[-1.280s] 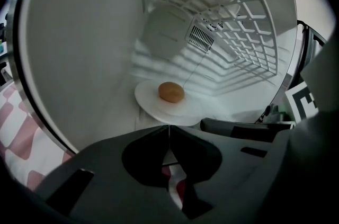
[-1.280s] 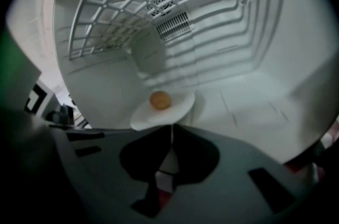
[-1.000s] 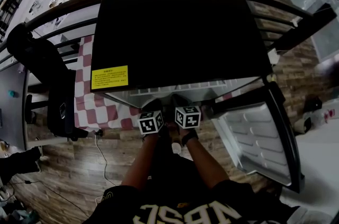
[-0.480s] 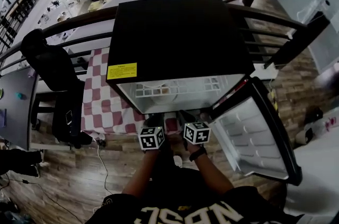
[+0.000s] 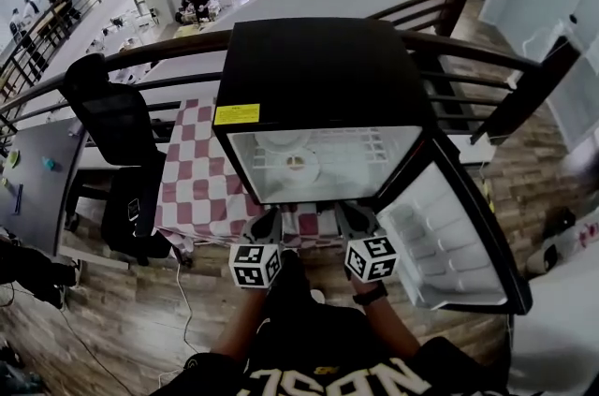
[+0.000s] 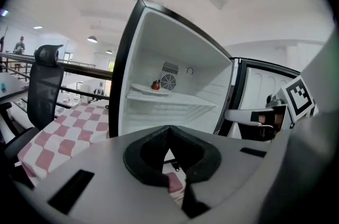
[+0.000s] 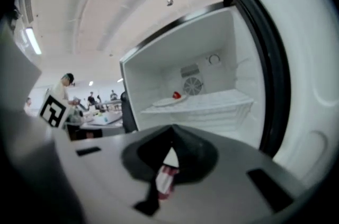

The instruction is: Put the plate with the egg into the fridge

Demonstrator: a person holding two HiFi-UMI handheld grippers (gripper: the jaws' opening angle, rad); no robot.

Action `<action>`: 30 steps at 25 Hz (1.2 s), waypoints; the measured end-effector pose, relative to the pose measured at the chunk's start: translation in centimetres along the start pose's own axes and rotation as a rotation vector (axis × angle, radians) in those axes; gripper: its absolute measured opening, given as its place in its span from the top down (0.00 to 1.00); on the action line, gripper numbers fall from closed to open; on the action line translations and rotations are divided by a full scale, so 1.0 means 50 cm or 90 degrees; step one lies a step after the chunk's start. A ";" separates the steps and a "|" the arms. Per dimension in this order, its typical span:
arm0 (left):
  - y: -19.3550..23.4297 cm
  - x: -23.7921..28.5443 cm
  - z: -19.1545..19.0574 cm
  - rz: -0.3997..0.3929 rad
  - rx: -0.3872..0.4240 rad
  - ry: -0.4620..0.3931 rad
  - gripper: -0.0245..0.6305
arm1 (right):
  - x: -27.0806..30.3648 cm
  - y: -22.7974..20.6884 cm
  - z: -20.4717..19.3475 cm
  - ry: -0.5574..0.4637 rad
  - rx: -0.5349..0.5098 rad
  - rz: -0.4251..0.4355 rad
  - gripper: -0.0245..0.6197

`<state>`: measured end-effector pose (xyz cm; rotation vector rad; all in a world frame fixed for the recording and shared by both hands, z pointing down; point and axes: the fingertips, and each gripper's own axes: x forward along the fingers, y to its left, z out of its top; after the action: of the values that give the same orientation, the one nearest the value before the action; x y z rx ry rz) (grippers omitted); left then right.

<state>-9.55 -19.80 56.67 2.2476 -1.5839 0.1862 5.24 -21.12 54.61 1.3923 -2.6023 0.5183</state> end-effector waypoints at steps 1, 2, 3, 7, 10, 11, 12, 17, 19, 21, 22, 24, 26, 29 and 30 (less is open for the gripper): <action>-0.004 -0.015 0.014 -0.001 0.004 -0.010 0.93 | -0.014 0.007 0.017 -0.011 -0.010 0.002 0.93; -0.008 -0.030 0.028 -0.001 0.010 -0.021 0.93 | -0.028 0.014 0.032 -0.022 -0.022 0.004 0.93; -0.011 -0.045 0.041 0.000 0.018 -0.031 0.93 | -0.042 0.020 0.046 -0.032 -0.034 0.004 0.93; -0.022 -0.104 0.085 -0.001 0.028 -0.066 0.93 | -0.099 0.030 0.089 -0.063 -0.065 0.002 0.93; -0.031 -0.132 0.116 -0.007 0.032 -0.083 0.93 | -0.130 0.027 0.119 -0.082 -0.063 0.001 0.93; -0.034 -0.138 0.125 -0.008 0.036 -0.088 0.93 | -0.139 0.027 0.127 -0.087 -0.065 0.001 0.93; -0.038 -0.143 0.134 -0.009 0.042 -0.091 0.93 | -0.148 0.028 0.133 -0.090 -0.070 -0.001 0.93; -0.044 -0.167 0.145 -0.003 0.057 -0.097 0.93 | -0.184 0.026 0.129 -0.081 -0.096 -0.017 0.93; -0.042 -0.175 0.142 0.001 0.054 -0.098 0.93 | -0.196 0.018 0.122 -0.076 -0.095 -0.027 0.93; -0.037 -0.177 0.140 0.004 0.050 -0.098 0.93 | -0.202 0.011 0.117 -0.074 -0.096 -0.035 0.93; -0.034 -0.177 0.139 0.006 0.047 -0.098 0.93 | -0.203 0.010 0.115 -0.074 -0.095 -0.037 0.93; -0.029 -0.176 0.134 0.012 0.038 -0.096 0.93 | -0.202 0.012 0.111 -0.073 -0.091 -0.035 0.93; -0.028 -0.175 0.127 0.017 0.030 -0.096 0.93 | -0.198 0.018 0.107 -0.073 -0.088 -0.030 0.93; -0.030 -0.176 0.119 0.021 0.023 -0.100 0.93 | -0.189 0.031 0.106 -0.077 -0.095 -0.026 0.93; -0.030 -0.176 0.118 0.022 0.021 -0.102 0.93 | -0.186 0.035 0.108 -0.078 -0.103 -0.026 0.93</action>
<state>-11.92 -13.89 48.08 2.3117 -1.7135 0.0434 9.16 -14.97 46.53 1.4637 -2.6345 0.2184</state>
